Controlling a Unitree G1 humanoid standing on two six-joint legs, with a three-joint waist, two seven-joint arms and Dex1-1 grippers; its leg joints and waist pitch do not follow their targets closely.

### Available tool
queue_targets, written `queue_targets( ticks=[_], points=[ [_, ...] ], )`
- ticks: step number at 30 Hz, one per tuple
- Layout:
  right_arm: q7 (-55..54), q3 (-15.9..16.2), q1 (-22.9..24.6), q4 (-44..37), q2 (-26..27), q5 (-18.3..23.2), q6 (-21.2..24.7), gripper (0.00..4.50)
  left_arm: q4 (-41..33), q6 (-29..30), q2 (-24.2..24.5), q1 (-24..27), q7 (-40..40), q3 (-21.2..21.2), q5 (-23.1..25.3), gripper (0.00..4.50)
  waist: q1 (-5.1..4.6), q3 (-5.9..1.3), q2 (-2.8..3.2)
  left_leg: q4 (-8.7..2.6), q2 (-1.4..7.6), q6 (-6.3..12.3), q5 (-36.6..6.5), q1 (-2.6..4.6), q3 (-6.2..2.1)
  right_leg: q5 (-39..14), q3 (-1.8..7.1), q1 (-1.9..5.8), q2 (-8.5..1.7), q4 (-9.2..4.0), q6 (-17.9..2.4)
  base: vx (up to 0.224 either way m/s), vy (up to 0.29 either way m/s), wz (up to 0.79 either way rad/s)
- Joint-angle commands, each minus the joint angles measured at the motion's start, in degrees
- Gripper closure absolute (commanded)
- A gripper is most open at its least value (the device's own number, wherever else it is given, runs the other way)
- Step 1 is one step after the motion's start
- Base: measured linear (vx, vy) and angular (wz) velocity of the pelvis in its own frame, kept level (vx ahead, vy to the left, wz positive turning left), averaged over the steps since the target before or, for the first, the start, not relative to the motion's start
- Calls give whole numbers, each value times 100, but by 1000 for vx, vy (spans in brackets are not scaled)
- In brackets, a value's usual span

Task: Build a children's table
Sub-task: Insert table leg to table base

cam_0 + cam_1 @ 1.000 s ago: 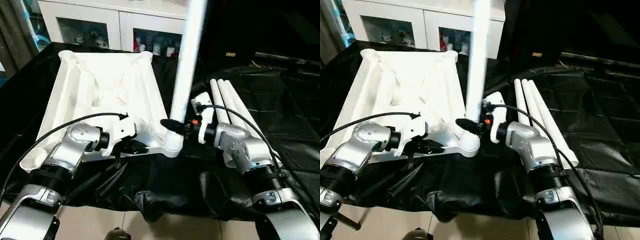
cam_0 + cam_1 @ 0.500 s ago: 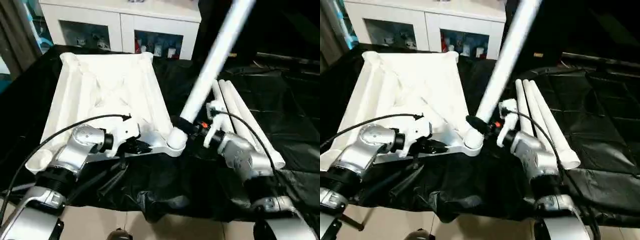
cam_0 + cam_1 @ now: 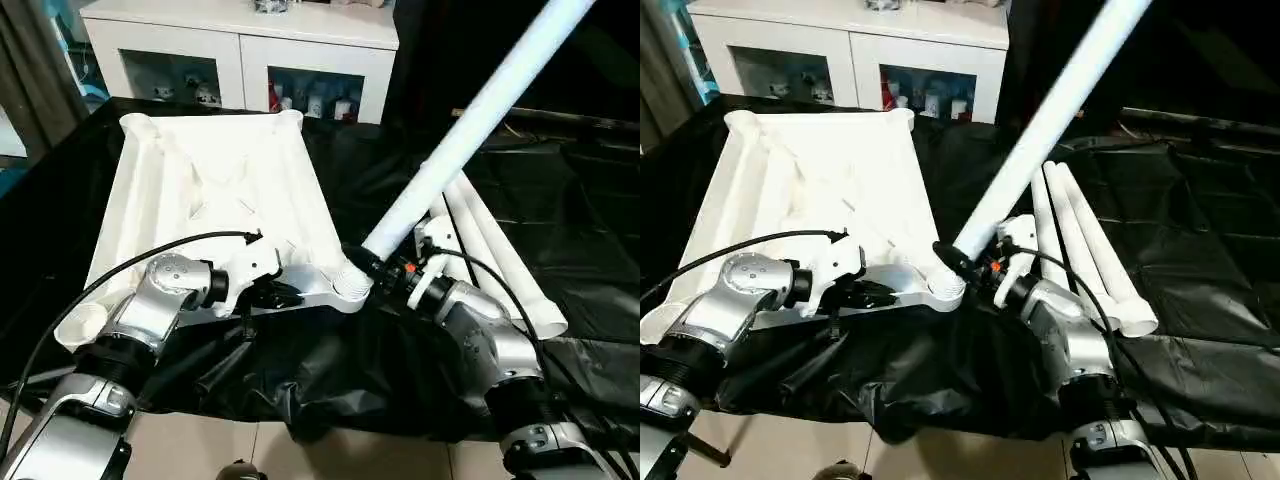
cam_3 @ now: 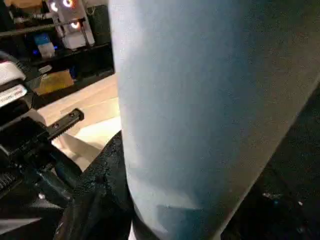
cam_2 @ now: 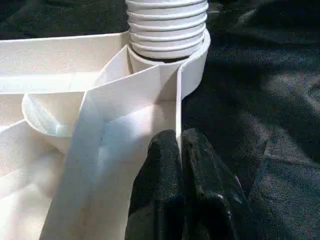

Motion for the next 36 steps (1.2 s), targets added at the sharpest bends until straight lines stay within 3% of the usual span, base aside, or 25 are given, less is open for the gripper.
queue_targets(
  ticks=[1,3,5,9,10,17,25,26,36],
  points=[
    [-196,251,249,441,-230,-599,206,262,-119,-97,28,-153,151,235,-64,450,-55,-320,85,-523,318,-205,-2004,121,-146,-1598,301,124,-545,-568,-1076,0,0,0],
    [-87,423,99,466,-243,-695,266,262,-179,-114,40,-111,93,201,-71,450,-60,-312,76,-528,318,-188,-1990,117,-150,-1777,305,117,-549,-583,-1026,0,0,0],
    [27,511,-26,515,-257,-731,341,262,-265,-100,51,-65,42,166,-71,450,-68,-307,19,-530,318,-165,-1943,107,-143,-1864,309,114,-554,-593,-974,0,0,0],
    [236,635,-232,638,-277,-784,474,262,-386,-77,74,11,-30,109,-60,450,-126,-299,2,-533,327,-152,-2024,110,-152,-2018,312,86,-562,-600,-961,0,0,0],
    [376,720,-286,671,-317,-799,567,262,-441,-73,87,52,-43,86,-53,450,-146,-300,-46,-535,329,-137,-2006,104,-148,-1985,310,92,-553,-597,-958,0,0,0],
    [1070,1011,-412,961,-515,-918,667,262,-549,-178,164,129,-319,-39,-79,450,-152,-328,-73,-525,324,-48,-1695,93,-120,-1425,305,122,-541,-559,-1052,0,0,0],
    [1716,973,-438,1004,-689,-784,544,262,-643,-362,238,105,-713,-166,-116,450,-142,-381,-57,-515,334,35,-1307,110,-98,-442,267,172,-507,-489,-1265,0,0,0],
    [2030,1013,-421,927,-792,-722,545,262,-670,-456,265,71,-987,-196,-203,450,-128,-387,-30,-504,331,52,-1304,111,-92,-311,263,182,-502,-480,-1313,0,0,0],
    [2749,1111,-436,899,-945,-703,558,262,-718,-433,324,-49,-1504,-177,-401,450,-53,-361,-10,-529,364,-34,-1583,126,-90,-595,256,168,-518,-497,-1386,0,0,0]
  ],
)
